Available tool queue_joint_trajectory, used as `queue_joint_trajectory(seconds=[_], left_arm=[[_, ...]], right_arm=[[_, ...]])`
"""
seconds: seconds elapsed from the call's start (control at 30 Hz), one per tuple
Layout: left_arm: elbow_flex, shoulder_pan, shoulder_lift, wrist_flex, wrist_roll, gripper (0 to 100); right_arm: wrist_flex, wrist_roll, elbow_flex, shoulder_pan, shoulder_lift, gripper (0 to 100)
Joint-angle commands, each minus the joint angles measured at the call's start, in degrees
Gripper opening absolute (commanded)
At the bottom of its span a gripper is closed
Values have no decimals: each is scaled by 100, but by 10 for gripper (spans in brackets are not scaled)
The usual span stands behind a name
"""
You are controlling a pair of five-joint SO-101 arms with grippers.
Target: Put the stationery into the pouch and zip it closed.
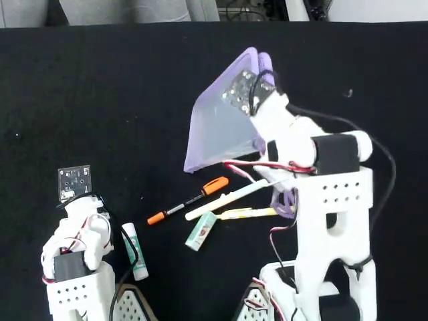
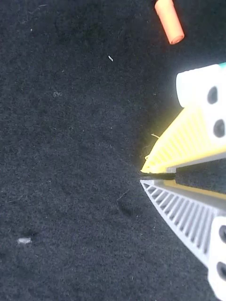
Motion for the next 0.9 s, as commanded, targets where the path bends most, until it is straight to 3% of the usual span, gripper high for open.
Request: queue_joint_trajectory(seconds=[0.0,0.23,0.4,0.67,0.87], left_arm=[[136,22,-18,26,18,30],[136,22,-18,26,18,30],[136,22,-18,26,18,30],[136,22,-18,26,18,30],[136,22,-18,26,18,30]], right_arm=[[185,211,365,-44,-4,11],[185,316,1024,-712,13,11],[185,273,1086,-1785,13,11],[132,-422,848,-3675,22,11],[-360,-703,251,-3982,22,11]])
